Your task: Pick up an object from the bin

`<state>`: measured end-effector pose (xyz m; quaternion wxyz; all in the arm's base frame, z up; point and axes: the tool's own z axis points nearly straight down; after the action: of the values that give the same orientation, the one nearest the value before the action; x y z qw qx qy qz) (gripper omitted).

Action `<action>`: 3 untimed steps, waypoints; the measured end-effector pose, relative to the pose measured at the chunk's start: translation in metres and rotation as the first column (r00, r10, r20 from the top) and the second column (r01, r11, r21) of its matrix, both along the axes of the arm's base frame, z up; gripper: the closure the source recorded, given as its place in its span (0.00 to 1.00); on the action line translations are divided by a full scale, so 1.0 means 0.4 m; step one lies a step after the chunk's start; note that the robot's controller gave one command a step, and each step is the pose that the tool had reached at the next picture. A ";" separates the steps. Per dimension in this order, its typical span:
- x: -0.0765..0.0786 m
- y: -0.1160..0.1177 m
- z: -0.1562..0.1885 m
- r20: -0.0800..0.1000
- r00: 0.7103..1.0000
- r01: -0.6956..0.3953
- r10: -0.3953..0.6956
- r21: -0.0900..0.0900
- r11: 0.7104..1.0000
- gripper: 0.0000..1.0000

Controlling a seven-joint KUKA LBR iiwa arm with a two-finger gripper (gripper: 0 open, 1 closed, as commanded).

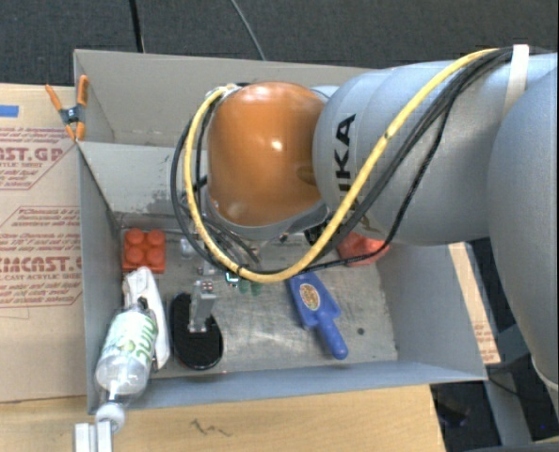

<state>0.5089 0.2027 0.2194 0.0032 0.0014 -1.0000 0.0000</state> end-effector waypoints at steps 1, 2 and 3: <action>0.005 -0.002 0.009 0.007 1.000 0.001 -0.001 0.001 1.000 0.00; -0.008 -0.044 -0.291 0.055 0.981 -0.188 0.187 0.019 0.982 1.00; 0.000 -0.046 -0.306 0.078 0.980 -0.183 0.181 0.023 0.983 0.00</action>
Offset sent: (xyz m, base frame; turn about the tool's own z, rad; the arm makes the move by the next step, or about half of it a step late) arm -0.0197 -0.0313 -0.1455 -0.1877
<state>0.5089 0.1843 0.0971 -0.0344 0.0930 -0.9950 -0.0144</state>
